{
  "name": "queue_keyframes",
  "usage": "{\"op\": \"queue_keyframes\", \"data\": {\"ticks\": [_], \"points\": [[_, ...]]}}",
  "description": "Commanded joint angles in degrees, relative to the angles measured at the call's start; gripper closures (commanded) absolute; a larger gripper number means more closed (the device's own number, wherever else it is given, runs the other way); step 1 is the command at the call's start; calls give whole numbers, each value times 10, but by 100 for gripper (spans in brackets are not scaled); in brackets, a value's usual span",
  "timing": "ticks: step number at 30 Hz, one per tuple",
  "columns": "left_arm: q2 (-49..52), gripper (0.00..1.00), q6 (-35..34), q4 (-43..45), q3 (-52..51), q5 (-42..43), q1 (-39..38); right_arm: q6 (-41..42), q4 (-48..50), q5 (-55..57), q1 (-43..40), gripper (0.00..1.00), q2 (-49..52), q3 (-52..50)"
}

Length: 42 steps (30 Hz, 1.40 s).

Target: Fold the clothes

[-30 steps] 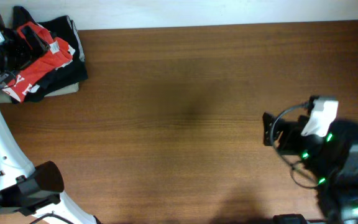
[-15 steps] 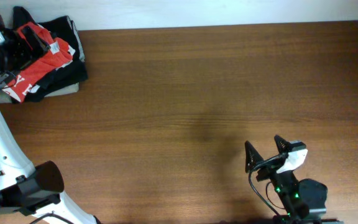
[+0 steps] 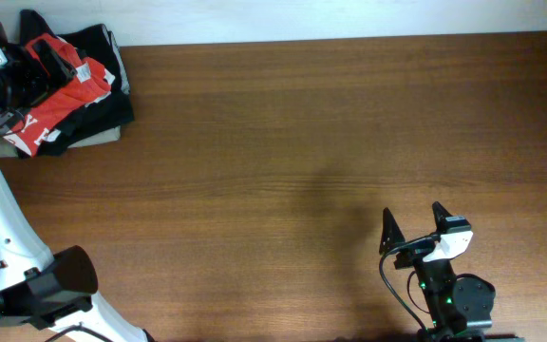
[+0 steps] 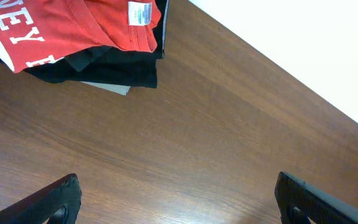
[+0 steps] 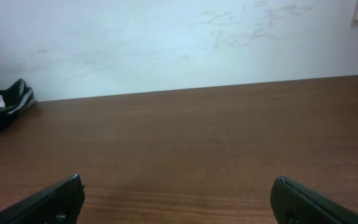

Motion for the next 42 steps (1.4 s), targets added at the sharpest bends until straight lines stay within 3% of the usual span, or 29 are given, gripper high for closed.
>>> {"op": "queue_keyframes", "data": {"ticks": [1,20,24,26,36,42], "points": [[-8,1,3,0,4,4,1,-10,0,5,3,1,-6,-5],[-2,1,3,0,4,4,1,-10,0,5,3,1,-6,-5],[-61,1,3,0,-12,4,0,-10,0,5,3,1,-6,-5],[-112,1,3,0,-59,4,0,-10,0,5,3,1,-6,-5],[-515,1,3,6,-557,-24,-117,-10,0,5,3,1,-6,-5],[-739,1,-18,129,-760,-26,-117,-10,0,5,3,1,-6,-5]]}}
